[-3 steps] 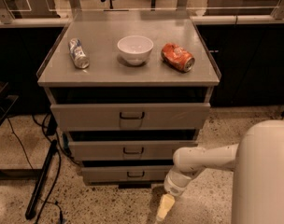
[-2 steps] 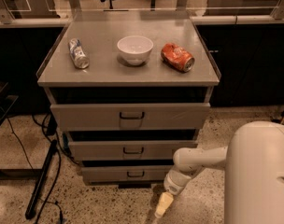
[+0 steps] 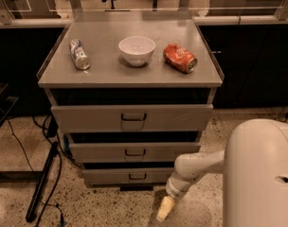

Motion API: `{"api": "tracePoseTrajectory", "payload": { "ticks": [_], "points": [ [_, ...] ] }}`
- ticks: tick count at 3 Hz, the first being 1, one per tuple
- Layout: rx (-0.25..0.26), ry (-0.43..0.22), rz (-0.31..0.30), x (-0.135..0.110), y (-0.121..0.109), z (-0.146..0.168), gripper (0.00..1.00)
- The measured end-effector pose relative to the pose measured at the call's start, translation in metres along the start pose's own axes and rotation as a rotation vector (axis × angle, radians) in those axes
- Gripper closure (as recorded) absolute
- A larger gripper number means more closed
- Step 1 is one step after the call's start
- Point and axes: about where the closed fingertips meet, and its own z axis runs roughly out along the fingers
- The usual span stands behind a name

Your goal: Open bottom drawer

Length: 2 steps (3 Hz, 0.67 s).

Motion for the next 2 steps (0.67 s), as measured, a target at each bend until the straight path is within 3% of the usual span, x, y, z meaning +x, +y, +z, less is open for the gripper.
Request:
{"api": "tracePoseTrajectory", "payload": {
  "ticks": [1, 2],
  "points": [
    [0.119, 0.006, -0.003, -0.003, -0.011, 0.000, 0.00],
    [0.189, -0.013, -0.002, -0.013, -0.030, -0.001, 0.00]
  ]
}}
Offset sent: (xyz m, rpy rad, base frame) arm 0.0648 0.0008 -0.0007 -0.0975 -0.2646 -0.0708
